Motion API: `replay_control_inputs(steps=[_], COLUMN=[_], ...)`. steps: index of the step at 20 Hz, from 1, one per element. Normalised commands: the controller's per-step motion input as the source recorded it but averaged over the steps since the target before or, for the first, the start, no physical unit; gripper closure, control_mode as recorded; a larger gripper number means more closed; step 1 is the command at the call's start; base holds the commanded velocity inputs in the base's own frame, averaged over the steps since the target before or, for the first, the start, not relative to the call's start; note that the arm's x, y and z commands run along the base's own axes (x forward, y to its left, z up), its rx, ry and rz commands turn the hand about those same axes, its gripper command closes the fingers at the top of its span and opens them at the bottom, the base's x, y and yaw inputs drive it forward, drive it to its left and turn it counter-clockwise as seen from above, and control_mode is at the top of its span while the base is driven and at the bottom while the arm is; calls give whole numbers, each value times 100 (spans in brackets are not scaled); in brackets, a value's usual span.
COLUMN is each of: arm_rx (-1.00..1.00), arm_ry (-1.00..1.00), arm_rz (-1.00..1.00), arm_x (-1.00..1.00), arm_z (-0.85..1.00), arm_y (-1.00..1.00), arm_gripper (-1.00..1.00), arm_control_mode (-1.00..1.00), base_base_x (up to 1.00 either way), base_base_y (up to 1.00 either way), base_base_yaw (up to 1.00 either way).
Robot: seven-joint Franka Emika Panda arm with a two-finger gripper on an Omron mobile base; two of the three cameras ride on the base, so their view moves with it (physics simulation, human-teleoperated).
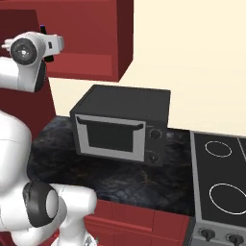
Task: Get the candle and the beer from the cabinet and move them to the dining counter.
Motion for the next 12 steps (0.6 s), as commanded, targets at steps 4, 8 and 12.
replay_control_inputs(steps=[4,8,12], arm_rx=[0,0,0], arm_ry=[0,0,0], arm_rz=[0,0,1], arm_x=[18,29,32], arm_z=[0,0,-1], arm_y=[20,18,14], arm_gripper=[-100,-100,-100], arm_control_mode=[-100,-100,-100], base_base_x=[0,0,0], base_base_y=[0,0,0], base_base_yaw=[0,0,0])
